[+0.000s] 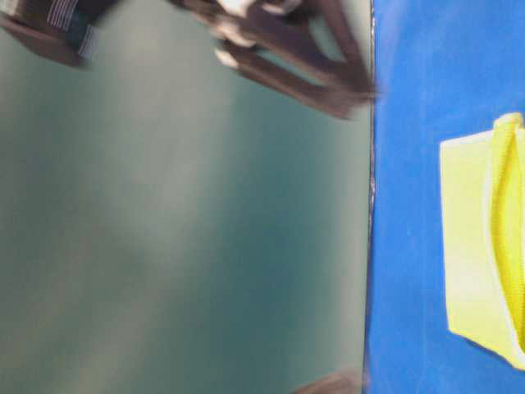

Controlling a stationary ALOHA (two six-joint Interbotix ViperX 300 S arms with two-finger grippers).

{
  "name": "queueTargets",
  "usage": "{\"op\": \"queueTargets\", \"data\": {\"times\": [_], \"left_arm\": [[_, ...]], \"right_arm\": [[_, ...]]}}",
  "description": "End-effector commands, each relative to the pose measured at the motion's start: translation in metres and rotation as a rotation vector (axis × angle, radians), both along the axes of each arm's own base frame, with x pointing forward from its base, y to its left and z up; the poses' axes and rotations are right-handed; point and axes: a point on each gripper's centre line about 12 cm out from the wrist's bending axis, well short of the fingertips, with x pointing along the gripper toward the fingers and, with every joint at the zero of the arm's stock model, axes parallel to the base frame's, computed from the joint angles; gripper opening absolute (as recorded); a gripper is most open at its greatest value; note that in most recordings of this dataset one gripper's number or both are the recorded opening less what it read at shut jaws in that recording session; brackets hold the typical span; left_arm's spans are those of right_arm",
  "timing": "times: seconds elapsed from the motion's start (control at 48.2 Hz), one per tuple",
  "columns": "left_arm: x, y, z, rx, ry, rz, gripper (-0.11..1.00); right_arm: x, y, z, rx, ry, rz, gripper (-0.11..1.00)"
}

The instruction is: Fold a vertical towel.

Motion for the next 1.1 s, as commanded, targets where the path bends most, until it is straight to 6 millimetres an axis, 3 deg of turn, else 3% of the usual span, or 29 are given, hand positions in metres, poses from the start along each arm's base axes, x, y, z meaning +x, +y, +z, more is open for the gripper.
{"op": "queueTargets", "data": {"times": [0.0, 0.27, 0.581, 0.747, 1.079], "left_arm": [[-0.007, -0.001, 0.031, -0.007, -0.087, -0.007, 0.65], [-0.049, 0.006, 0.090, -0.020, -0.263, -0.007, 0.64], [-0.098, 0.016, 0.115, -0.003, -0.319, 0.000, 0.64], [-0.119, 0.018, 0.108, 0.026, -0.330, -0.012, 0.64], [-0.153, 0.022, 0.069, 0.014, -0.378, -0.003, 0.65]], "right_arm": [[-0.006, 0.001, 0.035, -0.015, -0.099, 0.012, 0.62], [-0.042, -0.001, 0.084, -0.057, -0.229, 0.026, 0.62], [-0.100, -0.005, 0.115, -0.066, -0.335, 0.014, 0.62], [-0.130, -0.007, 0.112, -0.066, -0.378, 0.007, 0.61], [-0.175, -0.011, 0.070, -0.046, -0.466, -0.016, 0.61]]}}
